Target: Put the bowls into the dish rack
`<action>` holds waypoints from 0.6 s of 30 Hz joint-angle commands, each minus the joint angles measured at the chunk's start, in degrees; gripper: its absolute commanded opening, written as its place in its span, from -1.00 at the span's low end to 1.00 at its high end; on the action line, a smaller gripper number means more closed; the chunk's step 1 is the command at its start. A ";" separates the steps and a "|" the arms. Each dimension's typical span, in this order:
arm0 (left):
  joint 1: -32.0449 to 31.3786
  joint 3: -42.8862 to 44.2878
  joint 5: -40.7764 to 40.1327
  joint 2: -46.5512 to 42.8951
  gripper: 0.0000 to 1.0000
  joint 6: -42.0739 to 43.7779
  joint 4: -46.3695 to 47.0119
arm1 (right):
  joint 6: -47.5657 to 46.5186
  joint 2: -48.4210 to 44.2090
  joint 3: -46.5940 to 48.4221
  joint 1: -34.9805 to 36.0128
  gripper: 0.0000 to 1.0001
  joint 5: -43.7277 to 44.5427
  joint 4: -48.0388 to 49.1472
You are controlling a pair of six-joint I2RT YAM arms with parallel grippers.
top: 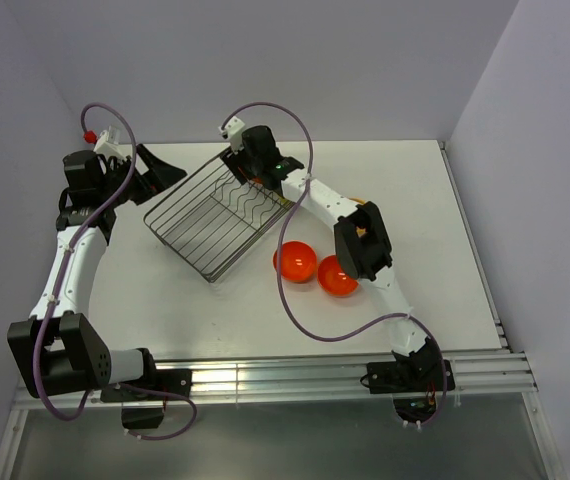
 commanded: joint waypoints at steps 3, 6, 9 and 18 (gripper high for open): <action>0.49 -0.14 1.44 -0.54 0.99 0.71 1.37 | 2.02 0.58 3.78 -0.15 -0.82 -0.02 4.76; 0.75 -0.23 1.70 -0.54 0.99 0.80 1.28 | 2.38 1.19 4.05 -0.06 -0.82 -0.02 5.02; 1.10 -0.31 1.70 -0.63 0.99 1.06 1.11 | 2.55 1.37 4.14 0.12 -0.83 -0.02 5.81; 1.81 -0.67 2.05 -0.98 0.99 1.41 0.84 | 2.12 2.33 5.10 0.99 -0.81 -0.37 7.48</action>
